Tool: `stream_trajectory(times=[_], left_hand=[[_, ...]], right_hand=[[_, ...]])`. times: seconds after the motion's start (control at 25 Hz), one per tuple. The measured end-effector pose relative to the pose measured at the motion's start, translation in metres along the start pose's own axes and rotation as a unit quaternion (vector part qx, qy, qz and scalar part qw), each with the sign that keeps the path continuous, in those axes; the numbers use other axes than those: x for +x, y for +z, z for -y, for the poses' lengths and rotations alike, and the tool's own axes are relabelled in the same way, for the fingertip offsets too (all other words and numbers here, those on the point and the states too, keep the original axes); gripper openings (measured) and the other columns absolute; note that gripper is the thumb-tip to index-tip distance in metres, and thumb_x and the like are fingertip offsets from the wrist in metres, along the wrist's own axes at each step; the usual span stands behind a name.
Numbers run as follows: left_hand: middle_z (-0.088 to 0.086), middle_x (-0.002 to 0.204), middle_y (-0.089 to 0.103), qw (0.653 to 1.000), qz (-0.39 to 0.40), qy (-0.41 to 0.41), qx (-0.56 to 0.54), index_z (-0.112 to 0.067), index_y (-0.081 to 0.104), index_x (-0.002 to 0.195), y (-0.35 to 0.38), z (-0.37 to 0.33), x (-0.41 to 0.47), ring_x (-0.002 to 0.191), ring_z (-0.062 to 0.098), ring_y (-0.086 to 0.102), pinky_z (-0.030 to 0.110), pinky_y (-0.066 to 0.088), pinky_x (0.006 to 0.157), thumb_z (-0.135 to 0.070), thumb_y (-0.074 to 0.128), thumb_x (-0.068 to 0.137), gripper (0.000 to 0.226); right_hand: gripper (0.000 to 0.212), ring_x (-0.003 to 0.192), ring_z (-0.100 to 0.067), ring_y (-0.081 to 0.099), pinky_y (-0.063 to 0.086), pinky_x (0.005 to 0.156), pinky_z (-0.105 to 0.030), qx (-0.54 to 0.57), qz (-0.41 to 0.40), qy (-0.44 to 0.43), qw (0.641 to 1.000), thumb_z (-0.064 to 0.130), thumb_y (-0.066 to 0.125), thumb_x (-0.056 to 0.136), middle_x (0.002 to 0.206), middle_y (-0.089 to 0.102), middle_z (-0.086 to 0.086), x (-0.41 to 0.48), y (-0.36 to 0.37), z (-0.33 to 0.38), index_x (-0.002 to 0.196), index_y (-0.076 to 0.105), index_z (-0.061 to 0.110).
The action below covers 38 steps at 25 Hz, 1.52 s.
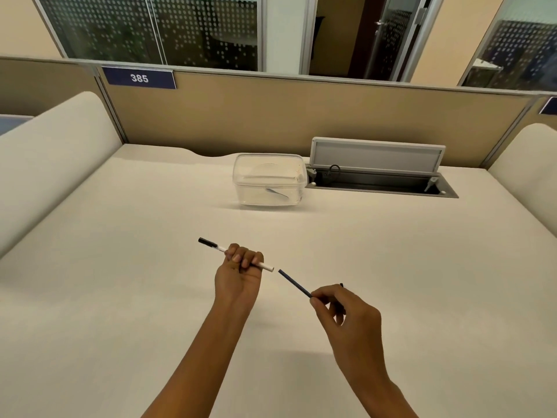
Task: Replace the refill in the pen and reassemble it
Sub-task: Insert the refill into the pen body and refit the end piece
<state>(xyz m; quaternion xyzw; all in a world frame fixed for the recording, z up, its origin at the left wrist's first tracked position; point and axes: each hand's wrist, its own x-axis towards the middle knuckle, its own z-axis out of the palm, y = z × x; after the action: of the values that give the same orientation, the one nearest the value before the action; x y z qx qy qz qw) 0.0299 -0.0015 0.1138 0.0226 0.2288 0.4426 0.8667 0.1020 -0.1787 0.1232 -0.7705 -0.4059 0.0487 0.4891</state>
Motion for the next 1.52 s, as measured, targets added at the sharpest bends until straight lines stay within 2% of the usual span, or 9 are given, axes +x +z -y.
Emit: stream_trajectory(times=[0.08,0.32,0.48,0.92,1.2,1.4,1.52], left_hand=[[-0.005,0.047,0.035,1.000,0.005,0.002,-0.006,-0.016,0.035,0.066,0.002,0.001,-0.004,0.038,0.011,0.033,0.020,0.032,0.049,0.017,0.023,0.056,0.036],[-0.005,0.047,0.035,1.000,0.004,-0.002,-0.007,-0.016,0.036,0.066,0.002,0.005,-0.013,0.037,0.011,0.033,0.020,0.031,0.050,0.016,0.024,0.054,0.036],[-0.005,0.046,0.036,1.000,0.002,-0.006,-0.008,-0.016,0.036,0.065,0.001,0.007,-0.018,0.037,0.011,0.033,0.020,0.033,0.046,0.016,0.025,0.056,0.035],[-0.003,0.046,0.035,0.998,-0.031,-0.026,-0.045,-0.014,0.036,0.065,-0.007,0.012,-0.032,0.035,0.013,0.032,0.020,0.026,0.054,0.016,0.022,0.055,0.035],[-0.002,0.046,0.035,0.996,-0.043,-0.023,-0.073,-0.014,0.036,0.065,-0.008,0.015,-0.037,0.035,0.013,0.032,0.020,0.028,0.054,0.014,0.025,0.060,0.031],[-0.003,0.047,0.034,0.996,-0.048,-0.034,-0.059,-0.015,0.036,0.065,-0.008,0.016,-0.041,0.036,0.013,0.031,0.019,0.028,0.053,0.015,0.025,0.059,0.032],[-0.002,0.048,0.036,0.994,-0.047,-0.050,-0.082,-0.014,0.036,0.066,-0.007,0.018,-0.043,0.036,0.014,0.032,0.020,0.030,0.052,0.014,0.025,0.063,0.030]], right_hand=[[0.015,0.063,-0.015,0.054,0.041,0.056,-0.015,-0.006,-0.006,-0.012,1.000,0.011,0.071,0.081,0.069,0.063,0.016,-0.003,-0.002,0.005,0.078,0.066,0.025],[0.013,0.061,-0.011,0.050,0.039,0.058,-0.011,-0.037,-0.034,-0.041,0.998,0.011,0.071,0.081,0.070,0.062,0.014,-0.006,-0.004,0.011,0.079,0.066,0.023],[0.013,0.061,-0.009,0.049,0.038,0.059,-0.010,-0.046,-0.032,-0.053,0.997,0.011,0.071,0.081,0.070,0.062,0.014,-0.008,-0.010,0.013,0.079,0.066,0.023],[0.009,0.061,-0.005,0.048,0.036,0.061,-0.003,-0.076,-0.065,-0.072,0.992,0.009,0.072,0.080,0.074,0.065,0.005,-0.011,-0.016,0.018,0.083,0.068,0.016],[0.007,0.064,-0.003,0.048,0.036,0.064,-0.002,-0.076,-0.044,-0.085,0.992,0.011,0.071,0.079,0.076,0.067,0.005,-0.023,-0.010,0.018,0.083,0.068,0.016],[0.007,0.064,-0.001,0.049,0.036,0.062,-0.003,-0.038,-0.034,-0.069,0.996,0.011,0.072,0.080,0.075,0.066,0.007,-0.015,-0.012,0.019,0.081,0.068,0.017],[0.010,0.065,-0.006,0.053,0.039,0.059,-0.008,0.016,-0.029,-0.045,0.998,0.014,0.074,0.078,0.070,0.064,0.009,-0.007,-0.011,0.024,0.078,0.064,0.017]])
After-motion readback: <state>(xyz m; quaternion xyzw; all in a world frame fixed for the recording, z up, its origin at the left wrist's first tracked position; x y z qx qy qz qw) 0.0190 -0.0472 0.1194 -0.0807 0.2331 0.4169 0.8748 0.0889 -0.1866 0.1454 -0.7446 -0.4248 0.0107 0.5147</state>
